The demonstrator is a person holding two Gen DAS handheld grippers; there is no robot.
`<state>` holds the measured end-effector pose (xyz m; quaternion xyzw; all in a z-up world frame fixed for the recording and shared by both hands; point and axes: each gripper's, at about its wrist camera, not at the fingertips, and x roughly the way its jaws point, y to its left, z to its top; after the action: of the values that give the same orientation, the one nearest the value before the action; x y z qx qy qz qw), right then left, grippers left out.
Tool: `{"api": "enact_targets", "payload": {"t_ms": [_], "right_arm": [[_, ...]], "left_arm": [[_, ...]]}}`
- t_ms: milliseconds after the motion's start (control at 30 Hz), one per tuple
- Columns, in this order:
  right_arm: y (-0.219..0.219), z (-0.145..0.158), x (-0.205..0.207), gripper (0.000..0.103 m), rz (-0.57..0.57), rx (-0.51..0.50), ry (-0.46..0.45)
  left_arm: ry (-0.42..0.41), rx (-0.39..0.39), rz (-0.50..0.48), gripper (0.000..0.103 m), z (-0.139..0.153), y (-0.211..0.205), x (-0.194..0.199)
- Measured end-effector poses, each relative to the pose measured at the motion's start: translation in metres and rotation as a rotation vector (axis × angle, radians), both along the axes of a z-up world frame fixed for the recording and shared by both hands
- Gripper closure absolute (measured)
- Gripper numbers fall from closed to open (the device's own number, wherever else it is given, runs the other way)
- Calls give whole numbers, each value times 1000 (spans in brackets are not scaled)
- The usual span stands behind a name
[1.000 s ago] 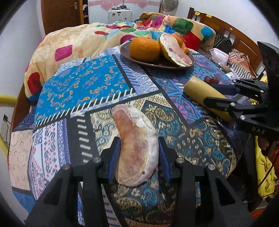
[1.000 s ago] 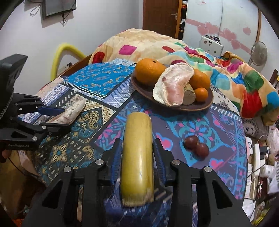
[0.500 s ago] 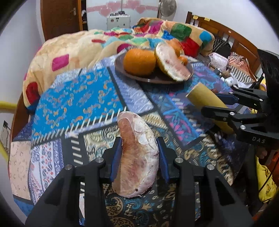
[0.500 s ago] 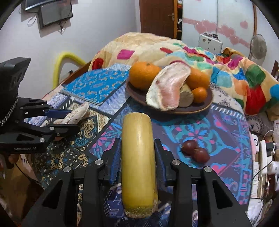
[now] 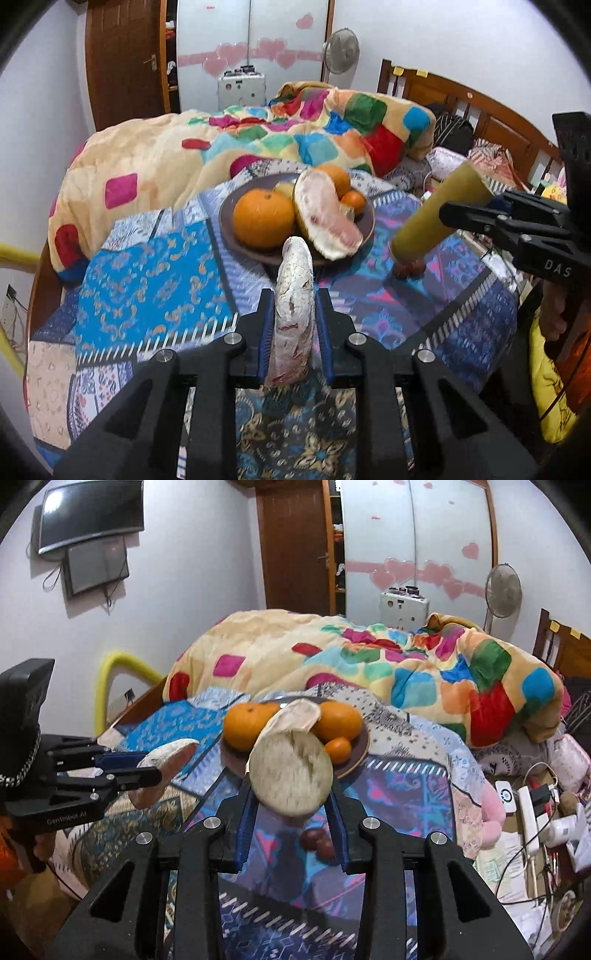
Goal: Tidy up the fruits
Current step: 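Carry the pomelo wedge and yellow gourd over the plate with both tools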
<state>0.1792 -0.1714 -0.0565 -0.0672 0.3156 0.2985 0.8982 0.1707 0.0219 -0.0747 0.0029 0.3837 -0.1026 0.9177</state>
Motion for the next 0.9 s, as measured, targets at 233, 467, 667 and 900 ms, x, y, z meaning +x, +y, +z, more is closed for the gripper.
{"api": "enact_targets", "payload": {"t_ms": [233, 467, 667, 900], "right_arm": [[3, 5, 17, 71, -15, -10, -32], [9, 6, 41, 71, -19, -20, -41], [26, 2, 71, 71, -16, -48, -23], [44, 0, 110, 71, -4, -73, 48]], "left_arm": [[-47, -22, 22, 81, 16, -1, 22], [-80, -21, 45, 81, 29, 0, 51], [-70, -6, 59, 81, 27, -5, 83], [-45, 10, 57, 81, 19, -15, 108]]}}
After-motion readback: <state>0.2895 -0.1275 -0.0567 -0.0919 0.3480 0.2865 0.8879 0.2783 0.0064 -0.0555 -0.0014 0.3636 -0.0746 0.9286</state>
